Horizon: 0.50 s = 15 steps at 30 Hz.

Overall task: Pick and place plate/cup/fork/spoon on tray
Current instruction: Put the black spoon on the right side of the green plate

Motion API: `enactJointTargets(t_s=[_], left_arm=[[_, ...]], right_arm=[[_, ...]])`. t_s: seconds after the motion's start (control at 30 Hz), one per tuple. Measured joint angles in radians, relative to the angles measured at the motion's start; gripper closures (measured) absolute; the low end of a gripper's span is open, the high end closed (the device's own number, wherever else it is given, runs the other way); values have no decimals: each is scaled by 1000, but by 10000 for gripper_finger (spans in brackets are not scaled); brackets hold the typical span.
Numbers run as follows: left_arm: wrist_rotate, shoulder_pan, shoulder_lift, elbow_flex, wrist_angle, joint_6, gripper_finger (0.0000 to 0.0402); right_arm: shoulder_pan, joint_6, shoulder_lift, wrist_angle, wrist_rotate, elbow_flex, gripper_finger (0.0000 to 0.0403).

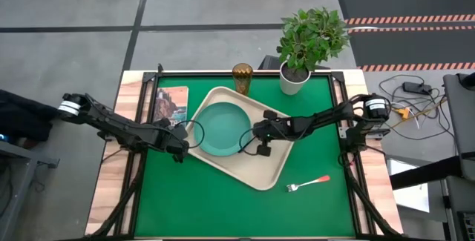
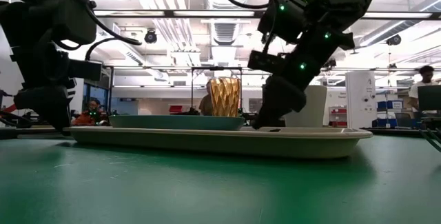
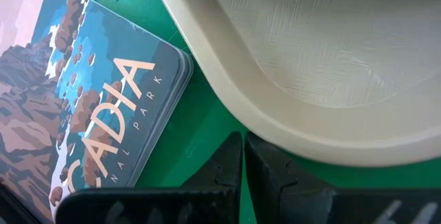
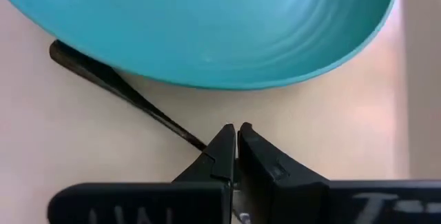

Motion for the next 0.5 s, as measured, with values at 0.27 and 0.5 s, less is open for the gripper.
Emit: enactJointTargets(t_s=[0.27,0.5], left_arm=[[0,0,0,0,0,1,401],[0,0,0,0,0,1,401]], right_arm=[[3,68,62,107,-4,0,394],[5,27,57,94,-119,0,394]])
